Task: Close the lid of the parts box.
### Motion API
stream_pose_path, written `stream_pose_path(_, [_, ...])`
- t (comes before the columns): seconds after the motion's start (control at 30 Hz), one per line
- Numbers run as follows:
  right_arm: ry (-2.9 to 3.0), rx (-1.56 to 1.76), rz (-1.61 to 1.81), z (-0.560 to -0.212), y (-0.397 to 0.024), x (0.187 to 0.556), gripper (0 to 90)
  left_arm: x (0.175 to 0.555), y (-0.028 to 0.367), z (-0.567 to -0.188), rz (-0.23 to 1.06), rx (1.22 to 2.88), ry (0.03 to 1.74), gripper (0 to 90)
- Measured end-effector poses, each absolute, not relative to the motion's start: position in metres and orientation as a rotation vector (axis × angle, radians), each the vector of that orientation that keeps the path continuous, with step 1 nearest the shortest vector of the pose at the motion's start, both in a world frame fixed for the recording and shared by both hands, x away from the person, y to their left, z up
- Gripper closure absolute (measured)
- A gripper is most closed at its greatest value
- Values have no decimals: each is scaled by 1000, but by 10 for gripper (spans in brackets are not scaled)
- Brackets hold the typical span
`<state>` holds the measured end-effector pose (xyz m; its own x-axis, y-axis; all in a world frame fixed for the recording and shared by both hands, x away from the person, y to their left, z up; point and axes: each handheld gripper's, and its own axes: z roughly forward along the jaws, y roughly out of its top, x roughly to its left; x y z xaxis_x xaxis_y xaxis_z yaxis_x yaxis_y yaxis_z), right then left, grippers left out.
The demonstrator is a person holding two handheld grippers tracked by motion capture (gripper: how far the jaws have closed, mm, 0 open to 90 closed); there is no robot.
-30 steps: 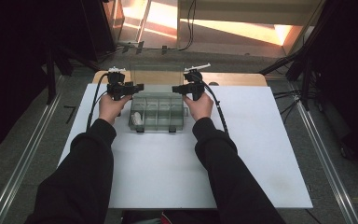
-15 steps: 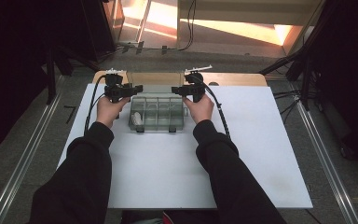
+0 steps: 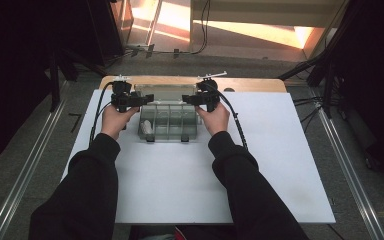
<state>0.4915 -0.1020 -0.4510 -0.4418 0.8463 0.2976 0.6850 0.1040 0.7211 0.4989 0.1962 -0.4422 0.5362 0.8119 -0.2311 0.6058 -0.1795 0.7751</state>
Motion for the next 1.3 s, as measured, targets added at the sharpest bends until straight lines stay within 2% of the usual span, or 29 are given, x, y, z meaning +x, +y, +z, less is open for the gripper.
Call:
stream_pose_path(0.17, [2197,1510,1247,-448,-102,489,325,495,200,-439,236,1919,1153,248])
stream_pose_path(0.4, [2199,1491,1254,-445,-103,485,324,485,210,-434,175,1949,1161,272])
stream_pose_path(0.63, [2198,1478,1273,-443,-105,481,322,475,226,-428,97,1922,1175,402])
stream_pose_path(0.73, [2200,1463,1280,-441,-107,478,322,470,230,-425,73,1946,1171,486])
stream_pose_path(1.0, [2208,1454,1280,-440,-108,475,322,469,225,-420,-21,2009,1103,887])
stream_pose_path(1.3, [2225,1436,1255,-443,-108,469,311,475,221,-410,-7,2004,1097,900])
